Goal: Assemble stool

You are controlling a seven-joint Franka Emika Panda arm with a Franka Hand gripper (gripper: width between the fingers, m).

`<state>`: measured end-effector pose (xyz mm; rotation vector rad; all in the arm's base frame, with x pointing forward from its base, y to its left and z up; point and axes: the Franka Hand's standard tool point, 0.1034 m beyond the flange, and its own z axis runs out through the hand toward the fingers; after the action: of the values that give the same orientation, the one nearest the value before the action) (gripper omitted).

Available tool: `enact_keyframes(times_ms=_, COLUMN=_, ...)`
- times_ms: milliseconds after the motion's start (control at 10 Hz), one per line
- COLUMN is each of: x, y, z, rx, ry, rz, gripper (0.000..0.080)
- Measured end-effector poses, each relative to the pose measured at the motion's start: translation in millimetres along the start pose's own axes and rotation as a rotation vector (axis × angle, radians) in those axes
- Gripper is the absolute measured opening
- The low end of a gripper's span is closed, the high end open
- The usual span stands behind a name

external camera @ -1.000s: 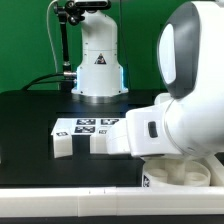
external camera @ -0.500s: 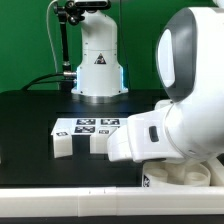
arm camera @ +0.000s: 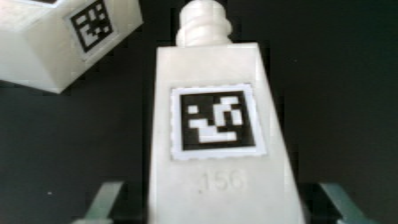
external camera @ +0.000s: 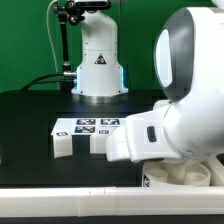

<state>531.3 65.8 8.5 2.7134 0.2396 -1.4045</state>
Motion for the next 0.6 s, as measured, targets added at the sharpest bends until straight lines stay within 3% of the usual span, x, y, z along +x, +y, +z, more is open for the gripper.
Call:
enact_keyframes(times_ms=300, x=-0.1, y=2.0, z=-0.6, rx=0.002, ry=0.001, rz=0.002, gripper=0.0337)
enact_keyframes(times_ms=600, x=-23.3, y=12.0, z=-29.3, rx=0.021, ry=-0.009, rz=-0.018, gripper=0.0337)
